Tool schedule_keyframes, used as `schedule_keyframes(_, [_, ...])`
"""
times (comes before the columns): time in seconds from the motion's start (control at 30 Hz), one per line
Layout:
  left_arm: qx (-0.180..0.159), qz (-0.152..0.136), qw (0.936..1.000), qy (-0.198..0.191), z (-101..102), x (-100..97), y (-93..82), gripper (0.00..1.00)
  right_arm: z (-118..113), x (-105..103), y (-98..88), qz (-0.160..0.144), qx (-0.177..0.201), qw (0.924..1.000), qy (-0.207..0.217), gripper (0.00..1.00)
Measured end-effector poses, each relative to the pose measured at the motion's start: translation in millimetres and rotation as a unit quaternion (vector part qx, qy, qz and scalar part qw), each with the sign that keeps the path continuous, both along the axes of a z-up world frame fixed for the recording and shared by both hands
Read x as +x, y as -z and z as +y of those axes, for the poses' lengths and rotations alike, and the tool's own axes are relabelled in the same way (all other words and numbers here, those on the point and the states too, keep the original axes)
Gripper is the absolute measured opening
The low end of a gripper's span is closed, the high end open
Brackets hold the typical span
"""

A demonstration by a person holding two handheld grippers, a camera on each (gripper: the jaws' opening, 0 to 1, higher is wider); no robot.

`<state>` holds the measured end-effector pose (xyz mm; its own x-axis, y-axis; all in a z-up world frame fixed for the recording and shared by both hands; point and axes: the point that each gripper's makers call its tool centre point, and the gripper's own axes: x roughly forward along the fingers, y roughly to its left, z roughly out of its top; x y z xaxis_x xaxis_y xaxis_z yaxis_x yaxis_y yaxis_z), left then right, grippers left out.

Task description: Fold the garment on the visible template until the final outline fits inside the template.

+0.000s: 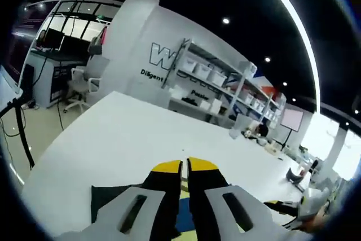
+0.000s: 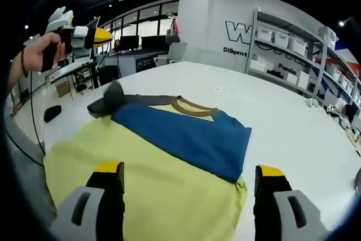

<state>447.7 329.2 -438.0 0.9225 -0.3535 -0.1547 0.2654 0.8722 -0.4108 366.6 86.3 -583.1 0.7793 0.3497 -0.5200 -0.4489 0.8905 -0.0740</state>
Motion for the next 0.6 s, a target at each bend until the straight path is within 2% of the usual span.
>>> schedule_keyframes(0.1, [0.018, -0.002, 0.9998, 0.007, -5, 2.5, 2.9, 0.00, -2, -1, 0.9, 0.006, 0.010, 0.9999, 0.005, 0.94])
schedule_keyframes(0.2, [0.037, 0.035, 0.9986, 0.012, -2, -3.1, 25.4, 0.00, -3, 0, 1.8, 0.008, 0.011, 0.9999, 0.008, 0.94])
schedule_keyframes(0.23, [0.055, 0.047, 0.9972, 0.017, -1, -5.9, 34.6, 0.00, -3, 0, 1.2, 0.007, 0.012, 0.9999, 0.009, 0.94])
schedule_keyframes(0.37, [0.108, 0.067, 0.9905, 0.052, -13, -11.5, 58.6, 0.00, -3, -1, 2.1, 0.011, 0.015, 0.9998, 0.009, 0.94])
schedule_keyframes(0.43, [0.158, 0.077, 0.9806, 0.087, -27, -15.8, 78.3, 0.00, -2, -1, 2.3, 0.012, 0.016, 0.9998, 0.009, 0.94])
schedule_keyframes(0.47, [0.166, 0.080, 0.9785, 0.093, -30, -17.0, 82.0, 0.01, -2, -1, 2.2, 0.012, 0.016, 0.9998, 0.009, 0.94])
schedule_keyframes(0.5, [0.191, 0.082, 0.9725, 0.106, -35, -20.0, 91.5, 0.02, -3, -1, 2.1, 0.011, 0.016, 0.9998, 0.009, 0.94])
schedule_keyframes(0.6, [0.214, 0.097, 0.9621, 0.138, -48, -29.6, 112.3, 0.06, -5, -1, 2.2, 0.012, 0.017, 0.9997, 0.013, 0.94])
